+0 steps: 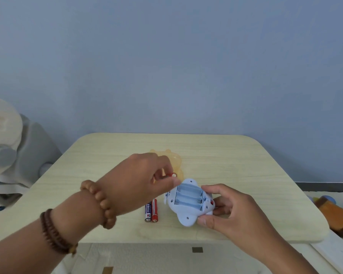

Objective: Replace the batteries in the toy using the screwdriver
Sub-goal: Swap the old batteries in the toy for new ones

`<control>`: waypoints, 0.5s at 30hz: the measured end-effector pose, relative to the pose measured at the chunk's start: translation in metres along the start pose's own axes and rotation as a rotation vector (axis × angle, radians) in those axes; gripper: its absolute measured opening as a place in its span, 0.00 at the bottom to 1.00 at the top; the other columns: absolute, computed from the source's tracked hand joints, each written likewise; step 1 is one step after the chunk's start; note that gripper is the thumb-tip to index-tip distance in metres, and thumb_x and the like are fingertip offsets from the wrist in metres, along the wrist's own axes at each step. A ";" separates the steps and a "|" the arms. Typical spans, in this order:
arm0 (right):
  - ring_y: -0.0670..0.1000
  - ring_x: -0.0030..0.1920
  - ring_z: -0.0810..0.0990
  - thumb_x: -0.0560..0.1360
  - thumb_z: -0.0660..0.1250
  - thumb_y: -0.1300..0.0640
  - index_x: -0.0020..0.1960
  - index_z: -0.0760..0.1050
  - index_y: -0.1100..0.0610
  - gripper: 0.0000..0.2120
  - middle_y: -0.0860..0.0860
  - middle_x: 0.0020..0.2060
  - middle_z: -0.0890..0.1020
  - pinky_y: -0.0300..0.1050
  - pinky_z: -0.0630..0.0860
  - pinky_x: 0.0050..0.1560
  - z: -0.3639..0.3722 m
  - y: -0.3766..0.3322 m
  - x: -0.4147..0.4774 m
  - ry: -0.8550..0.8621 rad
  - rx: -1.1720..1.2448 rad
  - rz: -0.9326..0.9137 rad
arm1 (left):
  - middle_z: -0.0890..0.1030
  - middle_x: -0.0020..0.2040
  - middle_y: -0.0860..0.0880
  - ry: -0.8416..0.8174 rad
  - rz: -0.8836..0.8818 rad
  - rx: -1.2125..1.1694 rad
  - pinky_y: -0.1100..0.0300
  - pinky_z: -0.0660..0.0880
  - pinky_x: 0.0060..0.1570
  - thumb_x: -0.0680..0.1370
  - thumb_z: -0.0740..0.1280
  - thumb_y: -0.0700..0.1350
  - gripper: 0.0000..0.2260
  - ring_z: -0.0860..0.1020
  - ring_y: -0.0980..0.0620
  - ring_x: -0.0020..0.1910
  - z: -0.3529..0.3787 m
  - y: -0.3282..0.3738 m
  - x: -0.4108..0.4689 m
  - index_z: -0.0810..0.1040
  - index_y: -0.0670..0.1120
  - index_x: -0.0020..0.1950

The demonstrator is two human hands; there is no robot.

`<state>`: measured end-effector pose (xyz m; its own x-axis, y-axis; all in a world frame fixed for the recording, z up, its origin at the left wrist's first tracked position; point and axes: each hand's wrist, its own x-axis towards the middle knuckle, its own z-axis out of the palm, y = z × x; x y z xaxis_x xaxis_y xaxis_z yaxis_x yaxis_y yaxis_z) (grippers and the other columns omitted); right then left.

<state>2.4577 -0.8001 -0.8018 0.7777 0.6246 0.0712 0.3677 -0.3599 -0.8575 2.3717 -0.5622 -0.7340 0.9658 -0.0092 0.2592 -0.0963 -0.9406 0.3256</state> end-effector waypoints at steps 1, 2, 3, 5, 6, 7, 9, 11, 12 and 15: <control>0.42 0.44 0.85 0.65 0.83 0.54 0.52 0.79 0.34 0.23 0.41 0.44 0.88 0.29 0.77 0.44 0.000 0.001 0.000 0.001 0.000 0.003 | 0.77 0.40 0.59 0.028 0.017 0.038 0.62 0.72 0.42 0.76 0.57 0.65 0.15 0.75 0.60 0.39 0.006 0.006 0.002 0.76 0.58 0.49; 0.42 0.44 0.85 0.64 0.83 0.54 0.53 0.79 0.34 0.23 0.41 0.44 0.88 0.29 0.76 0.43 0.000 0.001 0.000 0.003 0.001 0.004 | 0.76 0.40 0.59 0.048 0.037 0.097 0.59 0.73 0.43 0.76 0.54 0.65 0.17 0.74 0.59 0.40 0.013 0.012 0.004 0.75 0.57 0.51; 0.42 0.44 0.85 0.64 0.83 0.54 0.53 0.80 0.35 0.24 0.41 0.44 0.88 0.29 0.76 0.43 0.001 0.002 0.001 0.004 0.002 0.005 | 0.75 0.41 0.58 0.068 0.058 0.151 0.58 0.73 0.44 0.76 0.51 0.64 0.19 0.73 0.57 0.41 0.018 0.017 0.006 0.75 0.56 0.52; 0.41 0.44 0.85 0.64 0.83 0.55 0.54 0.80 0.37 0.24 0.40 0.44 0.87 0.28 0.75 0.43 0.000 0.003 0.001 0.004 0.002 0.002 | 0.76 0.45 0.58 0.118 0.115 0.154 0.58 0.73 0.42 0.76 0.50 0.65 0.21 0.74 0.57 0.45 0.027 0.021 0.010 0.77 0.56 0.52; 0.41 0.44 0.85 0.64 0.83 0.55 0.54 0.80 0.37 0.24 0.39 0.44 0.87 0.28 0.75 0.44 0.000 0.003 0.001 0.004 0.002 0.001 | 0.77 0.46 0.59 0.124 0.129 0.107 0.58 0.75 0.42 0.76 0.53 0.66 0.20 0.75 0.58 0.46 0.030 0.021 0.012 0.78 0.56 0.50; 0.41 0.44 0.85 0.65 0.83 0.56 0.55 0.80 0.38 0.24 0.38 0.44 0.87 0.29 0.76 0.44 0.000 0.004 0.001 0.002 0.000 0.001 | 0.78 0.47 0.59 0.124 0.131 0.031 0.59 0.76 0.43 0.75 0.56 0.66 0.18 0.76 0.60 0.46 0.032 0.021 0.013 0.79 0.56 0.49; 0.41 0.45 0.85 0.65 0.83 0.55 0.56 0.80 0.38 0.24 0.37 0.45 0.87 0.29 0.76 0.45 0.001 0.005 0.002 -0.002 -0.007 0.000 | 0.80 0.44 0.58 0.099 0.116 -0.102 0.59 0.78 0.44 0.74 0.66 0.62 0.12 0.78 0.60 0.45 0.037 0.019 0.016 0.81 0.55 0.47; 0.40 0.45 0.85 0.65 0.84 0.54 0.56 0.80 0.38 0.24 0.37 0.45 0.87 0.28 0.75 0.45 0.001 0.005 0.002 0.000 -0.010 -0.002 | 0.82 0.41 0.58 0.093 0.117 -0.113 0.58 0.78 0.44 0.73 0.74 0.54 0.07 0.79 0.60 0.41 0.043 0.020 0.018 0.80 0.54 0.46; 0.40 0.45 0.85 0.65 0.83 0.54 0.56 0.80 0.38 0.24 0.36 0.45 0.87 0.28 0.75 0.45 0.000 0.005 0.002 -0.002 -0.011 -0.004 | 0.82 0.40 0.58 0.099 0.123 -0.098 0.57 0.78 0.43 0.72 0.74 0.53 0.07 0.78 0.60 0.40 0.046 0.020 0.018 0.80 0.54 0.45; 0.40 0.45 0.85 0.65 0.83 0.57 0.53 0.80 0.37 0.23 0.36 0.44 0.87 0.27 0.75 0.44 -0.001 0.005 0.002 -0.006 -0.018 -0.008 | 0.81 0.39 0.58 0.129 0.156 -0.060 0.53 0.78 0.40 0.71 0.74 0.53 0.09 0.77 0.60 0.38 0.051 0.018 0.017 0.77 0.55 0.48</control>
<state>2.4618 -0.8008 -0.8057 0.7715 0.6318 0.0750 0.3832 -0.3674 -0.8475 2.3988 -0.5971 -0.7703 0.8997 -0.1058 0.4234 -0.2600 -0.9092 0.3252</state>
